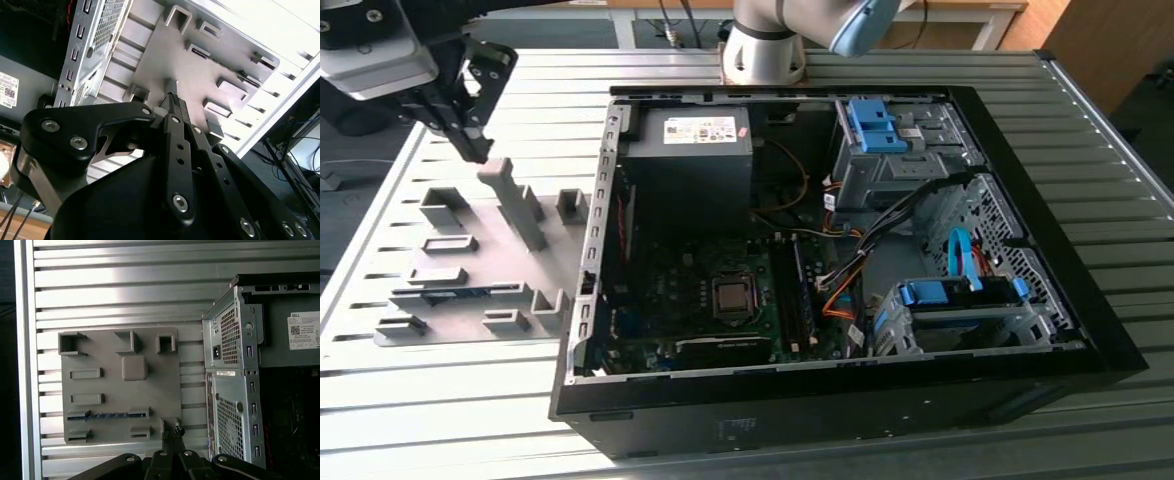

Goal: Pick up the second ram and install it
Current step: 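Reach for the second ram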

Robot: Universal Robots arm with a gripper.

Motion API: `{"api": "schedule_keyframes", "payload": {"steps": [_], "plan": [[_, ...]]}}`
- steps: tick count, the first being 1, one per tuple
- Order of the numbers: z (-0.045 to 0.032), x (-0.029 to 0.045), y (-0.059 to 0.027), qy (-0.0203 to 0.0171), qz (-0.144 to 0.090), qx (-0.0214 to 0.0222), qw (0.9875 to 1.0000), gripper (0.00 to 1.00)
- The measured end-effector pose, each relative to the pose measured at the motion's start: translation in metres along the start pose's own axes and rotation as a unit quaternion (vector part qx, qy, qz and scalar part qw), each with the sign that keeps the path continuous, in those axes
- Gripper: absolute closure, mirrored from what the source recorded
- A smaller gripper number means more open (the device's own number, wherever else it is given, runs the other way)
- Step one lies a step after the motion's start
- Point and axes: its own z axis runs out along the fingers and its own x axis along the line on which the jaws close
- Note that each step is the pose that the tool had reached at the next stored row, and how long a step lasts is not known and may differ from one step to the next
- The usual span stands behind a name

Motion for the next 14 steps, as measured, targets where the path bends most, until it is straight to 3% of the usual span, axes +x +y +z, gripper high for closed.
{"api": "schedule_keyframes", "payload": {"steps": [14], "plan": [[-0.0006,0.0237,-0.0053,0.0001,0.000,0.0000,1.0000,0.89]]}}
